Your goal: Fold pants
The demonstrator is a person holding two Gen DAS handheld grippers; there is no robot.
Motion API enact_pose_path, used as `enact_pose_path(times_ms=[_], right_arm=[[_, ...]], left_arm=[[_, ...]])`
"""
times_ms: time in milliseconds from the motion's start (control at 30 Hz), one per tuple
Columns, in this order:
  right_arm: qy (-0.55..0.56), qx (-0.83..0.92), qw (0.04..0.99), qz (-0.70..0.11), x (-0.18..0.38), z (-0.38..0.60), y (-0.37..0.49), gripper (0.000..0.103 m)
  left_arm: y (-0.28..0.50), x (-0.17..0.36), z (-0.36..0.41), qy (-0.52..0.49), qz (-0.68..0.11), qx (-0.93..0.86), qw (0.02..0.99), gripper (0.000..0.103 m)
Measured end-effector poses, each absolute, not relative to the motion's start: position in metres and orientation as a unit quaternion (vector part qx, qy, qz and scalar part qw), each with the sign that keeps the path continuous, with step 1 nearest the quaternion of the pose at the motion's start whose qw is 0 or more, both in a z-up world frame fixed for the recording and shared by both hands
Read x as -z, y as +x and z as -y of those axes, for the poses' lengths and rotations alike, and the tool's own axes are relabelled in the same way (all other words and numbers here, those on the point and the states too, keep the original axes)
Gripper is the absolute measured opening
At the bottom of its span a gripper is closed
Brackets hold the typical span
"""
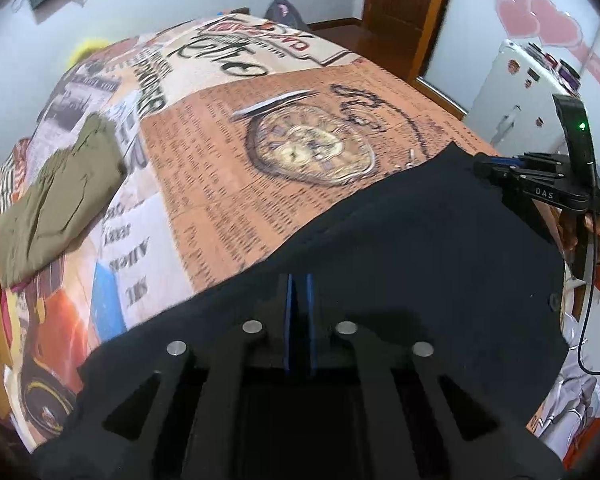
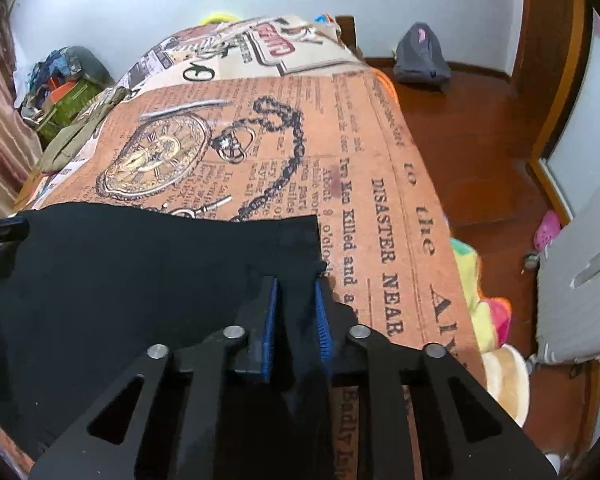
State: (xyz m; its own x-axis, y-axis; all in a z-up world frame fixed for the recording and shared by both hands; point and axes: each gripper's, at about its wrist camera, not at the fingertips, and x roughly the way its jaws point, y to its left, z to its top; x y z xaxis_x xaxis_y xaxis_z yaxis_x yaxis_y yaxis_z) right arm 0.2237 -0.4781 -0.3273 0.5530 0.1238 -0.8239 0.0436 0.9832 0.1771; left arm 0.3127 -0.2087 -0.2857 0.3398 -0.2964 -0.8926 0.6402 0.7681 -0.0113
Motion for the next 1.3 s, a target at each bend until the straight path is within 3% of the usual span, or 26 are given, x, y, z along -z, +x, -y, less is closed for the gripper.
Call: enact_pose_path(times_ms=[100, 167, 400, 567, 667, 967, 1300], right_arm=[[0.082, -0.018, 0.886, -0.457, 0.319, 0.477, 0.222, 0.012], [0.074, -0.015, 0.893, -0.444, 0.311, 0.476, 0.22, 0.011], [0.068, -0.012, 0.902, -0.426, 0.297, 0.478, 0.218, 0.01], [0.066, -0.014, 0.904, -0.423, 0.299, 0.477, 0.216, 0.01], [0.066, -0.012, 0.906, -0.418, 0.299, 0.476, 0.216, 0.01], [0.054, -0.006, 0.918, -0.392, 0.289, 0.476, 0.227, 0.009], [0.059, -0.005, 0.892, -0.448, 0.329, 0.477, 0.259, 0.009]], left_arm=[[0.317, 0.285, 0.226, 0.19, -0.49, 0.299, 0.797, 0.024], [0.321, 0.287, 0.235, 0.2, -0.486, 0.303, 0.795, 0.042], [0.333, 0.3, 0.263, 0.223, -0.499, 0.345, 0.763, 0.043], [0.329, 0.301, 0.274, 0.237, -0.499, 0.367, 0.749, 0.014], [0.325, 0.298, 0.274, 0.245, -0.49, 0.361, 0.755, 0.006], [0.323, 0.282, 0.273, 0.233, -0.47, 0.336, 0.782, 0.003], [0.334, 0.302, 0.278, 0.215, -0.491, 0.31, 0.785, 0.003]])
